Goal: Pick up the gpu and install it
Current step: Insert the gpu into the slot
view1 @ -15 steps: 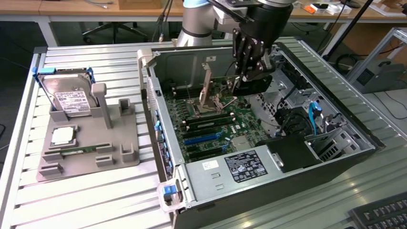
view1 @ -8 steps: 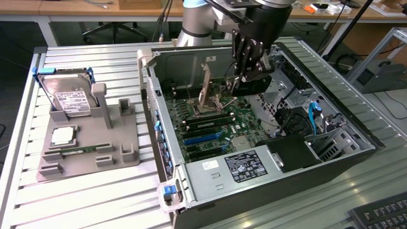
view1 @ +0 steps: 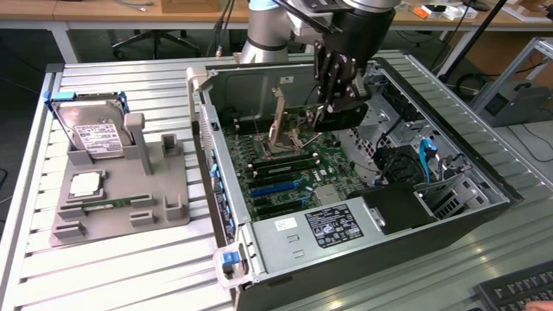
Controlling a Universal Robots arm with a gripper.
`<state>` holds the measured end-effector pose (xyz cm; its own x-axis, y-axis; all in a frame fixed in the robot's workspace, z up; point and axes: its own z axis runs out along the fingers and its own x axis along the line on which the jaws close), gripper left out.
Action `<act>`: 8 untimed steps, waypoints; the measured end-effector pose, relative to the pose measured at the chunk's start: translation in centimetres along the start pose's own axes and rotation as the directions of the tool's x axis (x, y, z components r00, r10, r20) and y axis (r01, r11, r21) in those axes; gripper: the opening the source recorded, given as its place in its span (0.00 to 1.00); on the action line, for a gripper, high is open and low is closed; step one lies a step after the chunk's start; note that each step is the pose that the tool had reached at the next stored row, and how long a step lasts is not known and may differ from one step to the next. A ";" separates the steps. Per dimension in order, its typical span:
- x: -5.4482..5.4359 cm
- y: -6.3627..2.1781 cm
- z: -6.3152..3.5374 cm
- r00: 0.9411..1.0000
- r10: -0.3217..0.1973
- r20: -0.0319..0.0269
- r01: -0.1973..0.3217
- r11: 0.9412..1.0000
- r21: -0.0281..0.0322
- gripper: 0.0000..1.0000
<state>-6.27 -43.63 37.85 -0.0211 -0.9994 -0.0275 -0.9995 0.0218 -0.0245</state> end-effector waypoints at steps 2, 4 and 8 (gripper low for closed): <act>0.0 0.06 0.04 1.000 0.000 0.000 0.000 1.000 0.000 0.27; 0.0 0.11 0.07 1.000 0.000 0.000 0.000 1.000 0.000 0.27; 0.0 0.23 0.14 1.000 0.000 0.000 0.000 1.000 0.000 0.27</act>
<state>-6.50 -43.64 37.70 -0.0211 -0.9994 -0.0275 -0.9995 0.0218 -0.0245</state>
